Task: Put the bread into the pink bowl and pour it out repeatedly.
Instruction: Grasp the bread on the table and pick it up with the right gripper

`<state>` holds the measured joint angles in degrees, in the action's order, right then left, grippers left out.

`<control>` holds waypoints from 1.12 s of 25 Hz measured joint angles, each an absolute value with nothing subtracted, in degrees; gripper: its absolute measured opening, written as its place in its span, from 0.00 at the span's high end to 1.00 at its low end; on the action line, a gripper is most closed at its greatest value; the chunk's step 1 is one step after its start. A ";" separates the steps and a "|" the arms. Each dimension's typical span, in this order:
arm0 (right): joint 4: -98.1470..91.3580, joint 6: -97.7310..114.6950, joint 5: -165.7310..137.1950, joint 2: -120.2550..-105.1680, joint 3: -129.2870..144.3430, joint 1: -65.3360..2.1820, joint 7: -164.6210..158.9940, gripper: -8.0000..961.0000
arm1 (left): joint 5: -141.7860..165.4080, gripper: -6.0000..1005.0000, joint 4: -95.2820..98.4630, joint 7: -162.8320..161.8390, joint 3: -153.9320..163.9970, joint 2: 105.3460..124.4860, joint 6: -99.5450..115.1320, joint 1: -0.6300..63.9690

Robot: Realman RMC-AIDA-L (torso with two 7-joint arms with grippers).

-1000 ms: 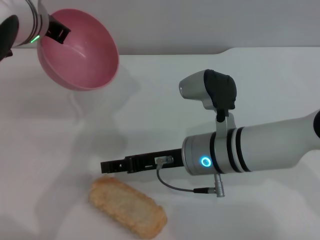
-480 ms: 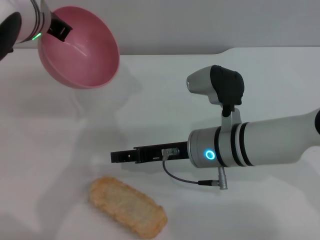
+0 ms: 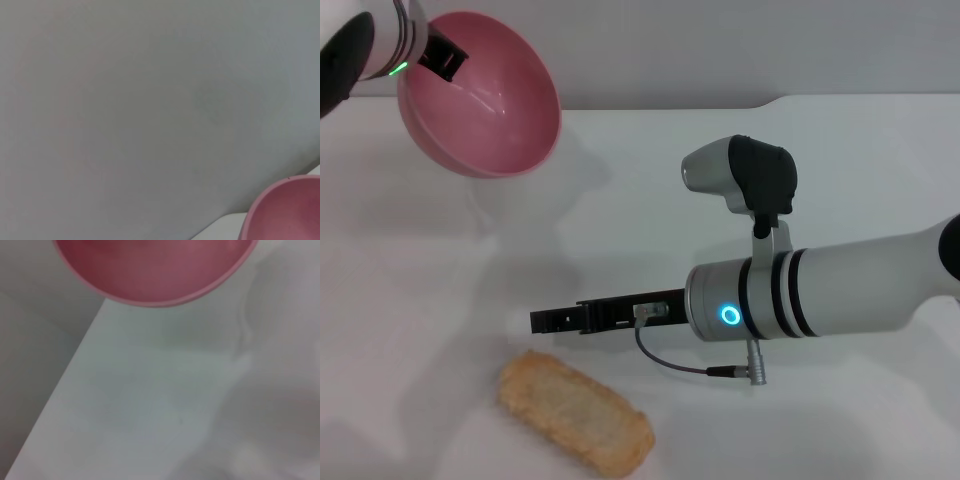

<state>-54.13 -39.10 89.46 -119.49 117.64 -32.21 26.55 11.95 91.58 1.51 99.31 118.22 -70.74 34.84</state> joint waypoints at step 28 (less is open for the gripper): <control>-45.31 -39.31 101.27 -119.73 123.22 -37.55 29.99 0.32 | 11.97 0.95 91.89 1.05 99.74 118.39 -70.73 35.06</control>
<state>-45.31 -39.31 101.27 -119.73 123.22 -37.55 29.99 11.97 91.89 1.05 99.74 118.39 -70.73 35.06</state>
